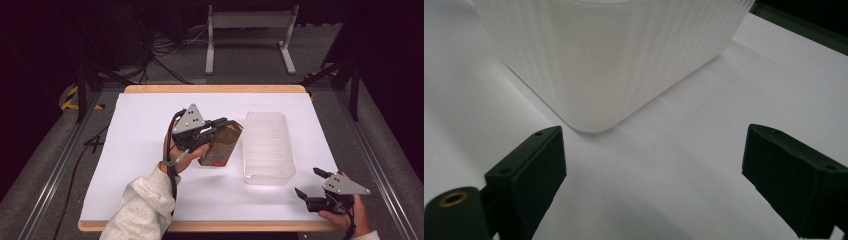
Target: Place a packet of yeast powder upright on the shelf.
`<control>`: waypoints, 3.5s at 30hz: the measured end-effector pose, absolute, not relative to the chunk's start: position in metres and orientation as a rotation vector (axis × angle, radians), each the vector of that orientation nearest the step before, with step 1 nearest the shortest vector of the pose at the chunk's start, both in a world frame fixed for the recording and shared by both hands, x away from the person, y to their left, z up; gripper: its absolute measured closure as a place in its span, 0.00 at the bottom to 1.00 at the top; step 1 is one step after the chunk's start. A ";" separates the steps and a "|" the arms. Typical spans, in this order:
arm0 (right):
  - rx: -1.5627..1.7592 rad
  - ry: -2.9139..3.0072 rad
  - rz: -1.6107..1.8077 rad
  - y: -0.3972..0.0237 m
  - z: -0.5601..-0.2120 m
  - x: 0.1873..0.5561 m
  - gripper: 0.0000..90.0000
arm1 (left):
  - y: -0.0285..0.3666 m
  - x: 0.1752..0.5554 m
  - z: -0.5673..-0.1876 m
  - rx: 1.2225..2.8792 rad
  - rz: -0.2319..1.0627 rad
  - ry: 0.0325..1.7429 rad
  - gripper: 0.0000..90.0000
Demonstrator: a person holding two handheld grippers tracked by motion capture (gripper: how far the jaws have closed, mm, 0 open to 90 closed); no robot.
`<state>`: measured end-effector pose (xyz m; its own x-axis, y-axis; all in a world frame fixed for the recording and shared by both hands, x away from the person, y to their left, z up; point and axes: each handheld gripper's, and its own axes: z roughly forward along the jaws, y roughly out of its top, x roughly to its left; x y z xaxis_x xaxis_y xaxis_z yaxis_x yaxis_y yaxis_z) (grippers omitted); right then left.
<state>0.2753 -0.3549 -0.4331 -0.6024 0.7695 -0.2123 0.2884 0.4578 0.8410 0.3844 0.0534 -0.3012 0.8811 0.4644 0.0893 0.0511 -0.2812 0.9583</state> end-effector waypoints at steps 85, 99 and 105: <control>0.859 2.161 1.066 -0.354 -0.435 0.274 0.12 | -0.069 0.366 -0.299 1.713 0.190 0.285 0.96; 0.862 2.161 1.056 -0.353 -0.435 0.274 0.12 | -0.067 0.370 -0.335 1.779 0.152 0.309 0.96; 0.863 2.159 1.056 -0.353 -0.435 0.275 0.12 | -0.058 0.370 -0.342 1.793 0.147 0.316 0.96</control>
